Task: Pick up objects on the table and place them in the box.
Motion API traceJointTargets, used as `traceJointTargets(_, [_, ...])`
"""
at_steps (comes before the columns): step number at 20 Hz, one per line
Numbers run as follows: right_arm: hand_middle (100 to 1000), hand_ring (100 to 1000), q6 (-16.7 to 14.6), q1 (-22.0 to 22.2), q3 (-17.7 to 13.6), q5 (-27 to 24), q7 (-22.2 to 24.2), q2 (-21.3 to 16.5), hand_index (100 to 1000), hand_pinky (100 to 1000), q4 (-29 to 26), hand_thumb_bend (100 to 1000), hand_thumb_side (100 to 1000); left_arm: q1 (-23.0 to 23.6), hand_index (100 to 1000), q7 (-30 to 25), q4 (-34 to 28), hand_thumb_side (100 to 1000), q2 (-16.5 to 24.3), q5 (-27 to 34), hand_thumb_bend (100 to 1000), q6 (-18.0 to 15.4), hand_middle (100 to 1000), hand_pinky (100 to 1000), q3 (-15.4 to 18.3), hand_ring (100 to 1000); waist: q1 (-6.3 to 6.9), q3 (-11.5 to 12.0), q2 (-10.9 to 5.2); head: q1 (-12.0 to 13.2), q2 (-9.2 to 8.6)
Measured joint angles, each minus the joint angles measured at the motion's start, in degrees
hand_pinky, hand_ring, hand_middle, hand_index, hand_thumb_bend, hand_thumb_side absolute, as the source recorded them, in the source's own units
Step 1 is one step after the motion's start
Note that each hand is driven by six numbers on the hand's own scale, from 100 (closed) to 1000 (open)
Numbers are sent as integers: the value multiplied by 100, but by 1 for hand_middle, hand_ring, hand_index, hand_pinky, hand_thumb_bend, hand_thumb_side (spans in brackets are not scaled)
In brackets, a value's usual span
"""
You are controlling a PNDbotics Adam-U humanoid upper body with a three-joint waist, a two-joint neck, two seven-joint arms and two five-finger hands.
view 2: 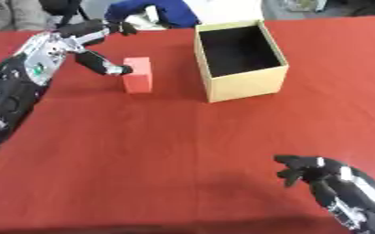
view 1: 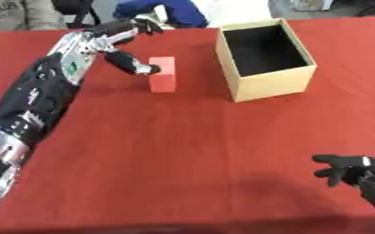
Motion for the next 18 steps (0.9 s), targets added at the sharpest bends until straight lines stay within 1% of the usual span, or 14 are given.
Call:
traceJointTargets(3, [572,937,0,1,0,0,0,0,812,841,4,100,552,-8,950,31,54,570,-57,-34,440,31,898,1000,0,876,-4,-3,0,3,0])
traceJointTargets(8, [572,937,2,2,0,0,4,0,812,841,4,100,552,-42,950,126,121,568,-140,-62,429,108,897,1000,0,874,-27,-6,-1,27,0])
traceJointTargets(17, [572,937,5,2,0,-1,11,0,812,840,5,100,553,-46,951,284,196,596,-198,-163,430,157,894,1000,-4,870,-30,-38,-1,42,0])
traceJointTargets(18, [572,937,5,2,0,-1,12,1,812,841,5,100,553,-46,952,294,200,610,-198,-176,435,152,889,1000,-4,866,-29,-39,-1,42,0])
